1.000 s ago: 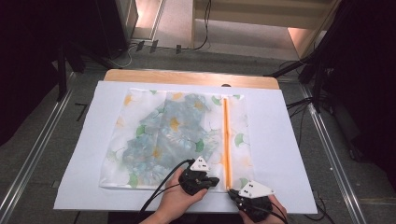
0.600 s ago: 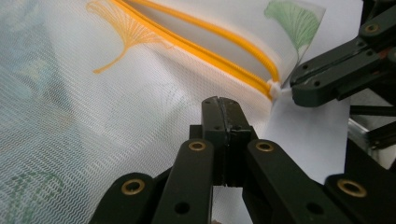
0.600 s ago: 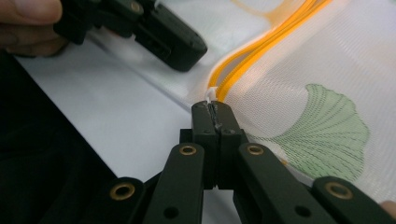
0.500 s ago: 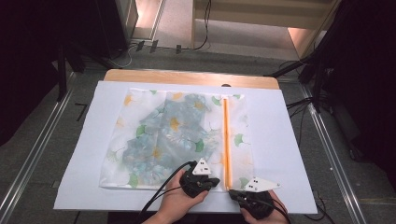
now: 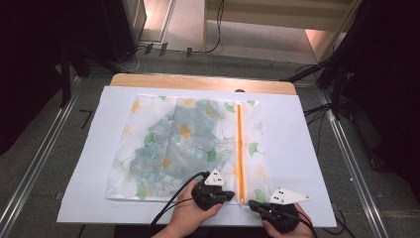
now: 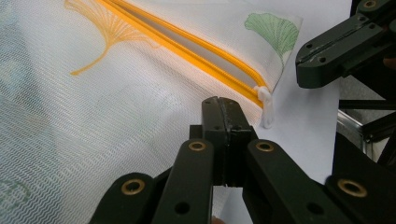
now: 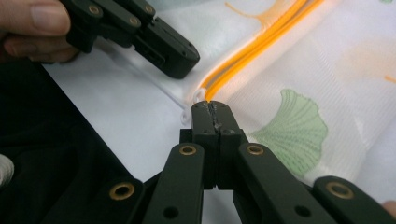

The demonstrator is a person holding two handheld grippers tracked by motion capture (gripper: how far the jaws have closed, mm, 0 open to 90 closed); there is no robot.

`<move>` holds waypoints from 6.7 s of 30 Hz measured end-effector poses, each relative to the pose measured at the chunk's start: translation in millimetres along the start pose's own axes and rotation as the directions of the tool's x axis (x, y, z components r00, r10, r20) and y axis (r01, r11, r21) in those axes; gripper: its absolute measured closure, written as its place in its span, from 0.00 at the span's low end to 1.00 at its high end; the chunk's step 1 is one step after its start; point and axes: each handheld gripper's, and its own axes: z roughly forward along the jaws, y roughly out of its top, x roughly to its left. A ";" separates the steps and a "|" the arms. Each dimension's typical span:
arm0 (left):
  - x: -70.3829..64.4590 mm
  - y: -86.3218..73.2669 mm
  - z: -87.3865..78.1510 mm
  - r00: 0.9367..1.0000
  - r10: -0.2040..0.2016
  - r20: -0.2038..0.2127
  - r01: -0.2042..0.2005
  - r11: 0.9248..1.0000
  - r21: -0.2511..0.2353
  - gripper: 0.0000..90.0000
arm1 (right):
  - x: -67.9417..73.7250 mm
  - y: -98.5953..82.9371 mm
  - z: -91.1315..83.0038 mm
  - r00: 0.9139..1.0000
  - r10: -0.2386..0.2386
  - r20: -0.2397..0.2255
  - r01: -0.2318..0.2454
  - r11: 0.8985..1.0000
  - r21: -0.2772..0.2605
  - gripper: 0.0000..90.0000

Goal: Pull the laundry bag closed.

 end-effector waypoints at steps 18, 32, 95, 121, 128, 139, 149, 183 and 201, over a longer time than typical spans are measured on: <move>-3.8 2.5 0.4 1.000 0.020 -0.003 -0.020 0.999 -0.026 1.00 | -4.1 13.2 30.7 0.995 0.084 0.055 -0.085 0.996 0.007 1.00; -2.4 3.3 5.3 1.000 -0.016 0.014 0.016 1.000 0.007 1.00 | 21.1 8.2 6.8 0.984 -0.170 0.061 0.175 0.980 -0.095 0.96; -14.4 1.1 5.1 0.996 0.089 -0.007 -0.089 0.996 0.011 1.00 | 10.0 13.9 9.3 0.997 -0.051 0.056 0.051 0.999 0.002 1.00; -12.3 1.6 6.0 0.997 0.080 0.015 -0.081 0.996 0.023 1.00 | 6.9 33.4 24.0 0.989 -0.086 0.119 0.076 0.993 0.085 1.00; -12.1 1.5 6.3 0.997 0.078 0.019 -0.079 0.997 0.020 1.00 | 3.7 39.4 24.1 0.985 -0.110 0.130 0.101 0.992 0.072 1.00; -11.2 1.6 5.7 0.997 0.077 0.022 -0.077 0.997 0.026 1.00 | -20.4 60.2 27.7 0.986 -0.095 0.135 0.093 0.995 0.021 1.00; -10.6 1.4 6.1 0.997 0.069 0.029 -0.070 0.997 0.017 1.00 | -48.8 86.1 44.0 0.979 -0.117 0.164 0.119 0.993 -0.003 1.00; -9.5 1.5 5.4 0.997 0.068 0.035 -0.069 0.997 0.025 1.00 | -95.4 132.8 85.1 0.977 -0.106 0.185 0.111 0.994 -0.017 1.00; -9.3 1.1 5.9 0.997 0.060 0.042 -0.061 0.998 0.018 1.00 | -120.3 140.7 92.6 0.996 -0.001 0.093 0.006 0.999 -0.053 1.00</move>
